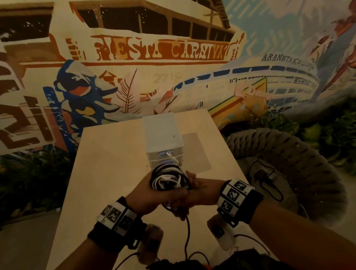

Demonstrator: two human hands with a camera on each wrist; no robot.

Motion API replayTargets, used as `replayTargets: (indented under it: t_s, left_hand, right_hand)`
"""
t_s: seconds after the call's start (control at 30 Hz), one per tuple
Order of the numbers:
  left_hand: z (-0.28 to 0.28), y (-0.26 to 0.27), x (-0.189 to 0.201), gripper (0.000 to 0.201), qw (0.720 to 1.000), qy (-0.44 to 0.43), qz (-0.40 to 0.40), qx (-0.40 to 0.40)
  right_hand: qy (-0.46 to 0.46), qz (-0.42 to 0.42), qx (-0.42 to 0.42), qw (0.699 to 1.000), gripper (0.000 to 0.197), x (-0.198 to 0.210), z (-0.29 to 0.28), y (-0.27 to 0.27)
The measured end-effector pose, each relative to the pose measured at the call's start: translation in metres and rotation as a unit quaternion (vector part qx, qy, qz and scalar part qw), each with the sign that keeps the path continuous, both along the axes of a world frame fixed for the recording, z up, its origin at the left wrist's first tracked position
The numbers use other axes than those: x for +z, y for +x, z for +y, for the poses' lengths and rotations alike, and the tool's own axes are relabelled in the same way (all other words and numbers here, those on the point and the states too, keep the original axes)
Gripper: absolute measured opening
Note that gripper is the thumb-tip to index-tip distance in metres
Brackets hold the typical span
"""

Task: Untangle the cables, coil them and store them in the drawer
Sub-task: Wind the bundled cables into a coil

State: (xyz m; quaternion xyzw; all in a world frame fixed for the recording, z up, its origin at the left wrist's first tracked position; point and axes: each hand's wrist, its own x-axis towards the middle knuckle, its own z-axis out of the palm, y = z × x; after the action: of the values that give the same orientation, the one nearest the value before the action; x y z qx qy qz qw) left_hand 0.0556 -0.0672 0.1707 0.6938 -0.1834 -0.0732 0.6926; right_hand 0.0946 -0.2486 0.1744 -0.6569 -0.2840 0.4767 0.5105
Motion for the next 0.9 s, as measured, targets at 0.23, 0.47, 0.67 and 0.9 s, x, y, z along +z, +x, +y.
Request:
replayTargets:
  t_s: [0.23,0.47,0.67,0.9]
  left_hand:
    - [0.014,0.003,0.016,0.011,0.994,0.085,-0.017,0.061]
    - [0.011,0.001,0.004,0.012,0.968,0.248,-0.011,0.046]
    - [0.016,0.000,0.005,0.019,0.958,0.282,-0.009,0.046]
    - [-0.003,-0.003,0.017,0.019,0.832,0.539,-0.126,-0.030]
  right_hand:
    - [-0.034,-0.026,-0.054,0.998,0.017,-0.016,-0.010,0.001]
    - [-0.101,-0.063,0.007,0.993,0.036,-0.018,-0.005,0.004]
    - [-0.090,-0.059,-0.046,0.993,0.029,-0.024,-0.008,0.003]
    - [-0.054,0.177,-0.076,0.980,0.015,-0.031,-0.011,0.002]
